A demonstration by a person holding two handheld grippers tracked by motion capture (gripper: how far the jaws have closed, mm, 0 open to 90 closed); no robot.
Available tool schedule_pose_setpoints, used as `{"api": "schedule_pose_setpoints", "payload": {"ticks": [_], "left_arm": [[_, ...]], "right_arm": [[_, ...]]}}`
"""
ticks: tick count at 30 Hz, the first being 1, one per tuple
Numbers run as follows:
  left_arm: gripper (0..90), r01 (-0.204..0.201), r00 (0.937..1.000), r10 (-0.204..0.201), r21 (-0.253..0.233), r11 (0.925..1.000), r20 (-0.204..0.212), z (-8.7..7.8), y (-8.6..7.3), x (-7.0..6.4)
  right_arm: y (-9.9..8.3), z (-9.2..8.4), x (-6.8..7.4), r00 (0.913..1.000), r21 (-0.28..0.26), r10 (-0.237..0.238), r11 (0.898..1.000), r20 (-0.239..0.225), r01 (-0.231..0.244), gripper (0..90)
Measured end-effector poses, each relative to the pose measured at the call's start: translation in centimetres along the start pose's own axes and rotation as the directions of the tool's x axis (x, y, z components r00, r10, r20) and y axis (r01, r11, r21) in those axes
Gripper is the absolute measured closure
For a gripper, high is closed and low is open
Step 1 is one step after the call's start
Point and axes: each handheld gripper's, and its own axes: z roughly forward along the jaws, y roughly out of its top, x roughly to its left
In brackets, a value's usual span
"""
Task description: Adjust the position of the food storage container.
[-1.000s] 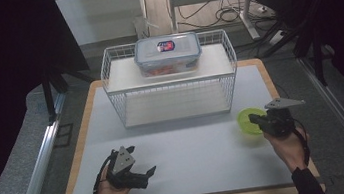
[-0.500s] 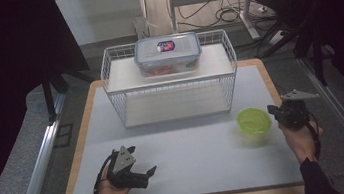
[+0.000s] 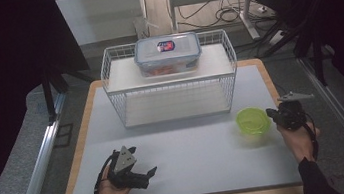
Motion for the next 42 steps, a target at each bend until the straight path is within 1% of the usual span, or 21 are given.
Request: {"api": "schedule_pose_setpoints", "payload": {"ticks": [6, 9, 13, 18, 24, 25, 27, 28, 31, 34, 38, 42], "left_arm": [[3.1, -0.005, 1.0, 0.005, 0.006, 1.0, 0.003, 0.1, 0.0, -0.1], [3.1, -0.007, 1.0, 0.007, 0.007, 0.9999, 0.003, 0.1, 0.0, -0.1], [3.2, -0.008, 1.0, 0.008, 0.009, 0.9999, 0.003, 0.1, 0.0, -0.1], [3.3, -0.011, 0.9999, 0.011, 0.011, 0.9999, 0.002, 0.1, 0.0, -0.1], [3.2, -0.013, 0.9999, 0.013, 0.01, 0.9999, 0.002, 0.1, 0.0, -0.2], [3.3, -0.013, 0.9999, 0.013, 0.01, 0.9999, 0.002, 0.1, 0.0, -0.2], [3.3, -0.015, 0.9999, 0.014, 0.01, 0.9998, 0.001, 0.1, 0.0, -0.2], [3.3, -0.015, 0.9999, 0.015, 0.01, 0.9998, 0.002, 0.1, 0.0, -0.2], [3.3, -0.017, 0.9998, 0.017, 0.011, 0.9998, 0.002, 0.1, 0.0, -0.2], [3.2, -0.019, 0.9998, 0.019, 0.012, 0.9997, 0.003, 0.1, 0.1, -0.3], [3.3, -0.02, 0.9998, 0.02, 0.012, 0.9997, 0.004, 0.1, 0.1, -0.3], [3.3, -0.022, 0.9998, 0.022, 0.013, 0.9997, 0.004, 0.2, 0.1, -0.3]], "right_arm": [[-0.2, 0.2, 0.2, 1.0, 0.017, 0.006, 1.0, 0.0, -0.006, 89.7], [-0.1, 0.2, 0.4, 1.0, 0.016, 0.009, 1.0, -0.001, -0.009, 89.7], [-0.1, 0.2, 0.9, 1.0, 0.02, 0.0, 1.0, -0.008, 0.001, 89.6], [-0.2, 0.1, 2.2, 0.9991, 0.032, -0.004, 0.999, -0.042, 0.005, 89.7], [-0.1, 0.1, 3.9, 0.9955, 0.039, -0.025, 0.999, -0.091, 0.029, 89.7], [-0.1, 0.1, 3.9, 0.9955, 0.039, -0.025, 0.999, -0.091, 0.029, 89.7], [-0.1, 0.1, 4.6, 0.9936, 0.041, -0.039, 0.998, -0.106, 0.043, 89.6], [-0.1, 0.1, 5.3, 0.9913, 0.044, -0.051, 0.997, -0.121, 0.057, 89.6], [-0.1, 0.2, 6.2, 0.9881, 0.046, -0.067, 0.996, -0.139, 0.073, 89.7], [-0.2, 0.1, 6.9, 0.9851, 0.048, -0.075, 0.995, -0.155, 0.084, 89.7], [-0.2, 0.1, 7.6, 0.9812, 0.051, -0.075, 0.995, -0.178, 0.085, 89.6], [-0.3, 0.2, 8.5, 0.9745, 0.052, -0.083, 0.994, -0.209, 0.095, 89.6]]}}
